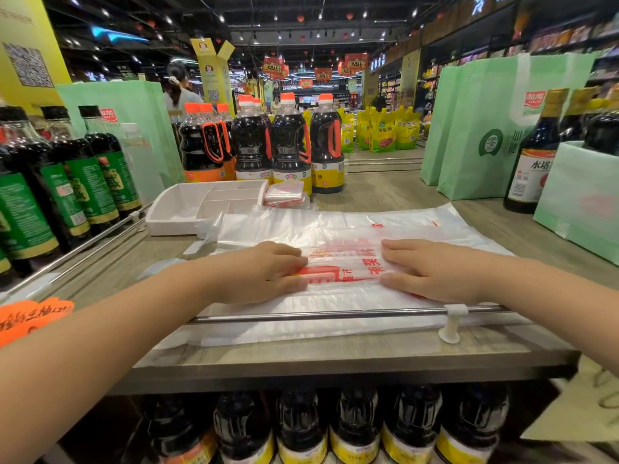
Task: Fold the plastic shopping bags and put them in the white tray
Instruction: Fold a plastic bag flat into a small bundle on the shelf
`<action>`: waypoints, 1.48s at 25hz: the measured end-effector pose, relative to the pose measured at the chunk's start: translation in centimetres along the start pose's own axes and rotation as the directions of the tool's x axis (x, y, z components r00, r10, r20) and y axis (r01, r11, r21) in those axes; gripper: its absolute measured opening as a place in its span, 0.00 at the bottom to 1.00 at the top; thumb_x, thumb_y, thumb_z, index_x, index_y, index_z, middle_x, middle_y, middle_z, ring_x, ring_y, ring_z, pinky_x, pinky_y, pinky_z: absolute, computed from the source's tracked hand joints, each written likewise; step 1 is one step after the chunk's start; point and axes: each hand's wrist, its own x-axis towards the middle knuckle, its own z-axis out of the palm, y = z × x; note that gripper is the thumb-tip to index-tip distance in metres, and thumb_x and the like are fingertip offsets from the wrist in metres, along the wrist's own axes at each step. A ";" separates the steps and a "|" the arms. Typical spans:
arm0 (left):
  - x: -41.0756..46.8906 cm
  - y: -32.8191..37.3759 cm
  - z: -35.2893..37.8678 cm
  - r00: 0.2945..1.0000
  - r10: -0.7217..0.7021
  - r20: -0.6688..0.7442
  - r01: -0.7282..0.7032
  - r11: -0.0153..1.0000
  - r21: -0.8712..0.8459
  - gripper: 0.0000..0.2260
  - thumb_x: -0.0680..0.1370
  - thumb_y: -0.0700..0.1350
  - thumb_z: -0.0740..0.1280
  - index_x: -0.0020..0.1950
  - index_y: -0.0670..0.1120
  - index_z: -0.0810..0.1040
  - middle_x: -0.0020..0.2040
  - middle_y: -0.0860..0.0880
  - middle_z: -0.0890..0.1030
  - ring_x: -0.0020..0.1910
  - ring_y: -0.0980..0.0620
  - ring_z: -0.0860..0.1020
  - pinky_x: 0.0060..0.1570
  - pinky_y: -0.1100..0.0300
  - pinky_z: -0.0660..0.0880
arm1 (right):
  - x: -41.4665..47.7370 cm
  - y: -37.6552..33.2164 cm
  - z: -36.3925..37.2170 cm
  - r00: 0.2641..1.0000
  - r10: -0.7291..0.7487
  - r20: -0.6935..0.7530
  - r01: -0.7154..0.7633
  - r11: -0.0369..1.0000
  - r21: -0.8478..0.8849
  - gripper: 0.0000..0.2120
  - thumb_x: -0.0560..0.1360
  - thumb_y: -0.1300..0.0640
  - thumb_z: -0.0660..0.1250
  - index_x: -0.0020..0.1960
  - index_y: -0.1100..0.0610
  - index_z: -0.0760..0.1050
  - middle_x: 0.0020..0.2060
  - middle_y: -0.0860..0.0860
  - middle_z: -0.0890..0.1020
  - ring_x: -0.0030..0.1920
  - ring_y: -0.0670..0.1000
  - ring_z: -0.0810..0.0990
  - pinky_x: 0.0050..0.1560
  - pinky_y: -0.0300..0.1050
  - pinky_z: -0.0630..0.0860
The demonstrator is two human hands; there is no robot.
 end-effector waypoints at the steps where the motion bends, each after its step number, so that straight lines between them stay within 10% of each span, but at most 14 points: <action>1: 0.0 0.2 -0.3 0.999 0.017 -0.048 -0.015 0.999 0.041 0.27 0.81 0.65 0.52 0.78 0.56 0.63 0.78 0.56 0.62 0.75 0.55 0.62 0.75 0.56 0.60 | 0.0 -0.2 -0.2 0.998 -0.036 -0.057 0.034 0.999 -0.039 0.36 0.76 0.29 0.48 0.79 0.45 0.59 0.78 0.39 0.59 0.76 0.44 0.60 0.77 0.46 0.58; 10: 0.1 0.6 -0.6 0.985 0.104 -0.139 -0.058 0.952 0.300 0.20 0.84 0.55 0.55 0.76 0.56 0.61 0.68 0.53 0.74 0.58 0.48 0.78 0.51 0.54 0.76 | 0.0 -2.0 -0.8 0.954 -0.211 -0.213 0.135 0.937 -0.322 0.21 0.82 0.45 0.52 0.74 0.41 0.62 0.58 0.44 0.80 0.54 0.51 0.79 0.54 0.51 0.76; 17: -0.5 -1.2 -2.5 0.993 0.056 -0.108 -0.069 0.990 -0.121 0.15 0.84 0.56 0.54 0.65 0.53 0.75 0.57 0.57 0.78 0.55 0.56 0.76 0.57 0.58 0.72 | -1.1 -0.9 -2.5 0.961 -0.082 -0.264 0.065 0.995 -0.072 0.10 0.82 0.45 0.54 0.63 0.42 0.66 0.47 0.41 0.81 0.45 0.47 0.78 0.47 0.47 0.74; 22: 2.5 -2.4 -4.1 0.969 -0.027 -0.246 0.008 0.997 -0.077 0.15 0.80 0.58 0.63 0.61 0.53 0.79 0.47 0.57 0.79 0.46 0.53 0.76 0.46 0.57 0.74 | 1.3 0.1 -3.2 0.969 -0.067 -0.237 0.015 0.976 -0.215 0.21 0.80 0.35 0.50 0.69 0.42 0.62 0.43 0.39 0.78 0.43 0.47 0.75 0.43 0.46 0.71; 31: 5.7 -3.3 -1.1 0.976 -0.071 -0.205 0.067 0.997 -0.025 0.15 0.82 0.55 0.61 0.68 0.57 0.73 0.62 0.52 0.75 0.57 0.50 0.76 0.61 0.51 0.73 | 4.4 1.2 -1.6 0.988 0.046 -0.146 -0.082 0.963 -0.256 0.26 0.81 0.36 0.46 0.76 0.42 0.59 0.69 0.49 0.71 0.63 0.55 0.75 0.60 0.50 0.71; 37: 5.1 -1.5 -0.1 0.999 0.033 -0.020 -0.034 0.996 -0.078 0.27 0.82 0.63 0.47 0.81 0.57 0.56 0.80 0.56 0.57 0.78 0.55 0.56 0.77 0.56 0.51 | 4.1 0.2 -0.4 0.996 -0.004 -0.090 -0.005 0.995 -0.101 0.27 0.82 0.37 0.44 0.77 0.43 0.62 0.76 0.45 0.65 0.74 0.50 0.65 0.74 0.50 0.61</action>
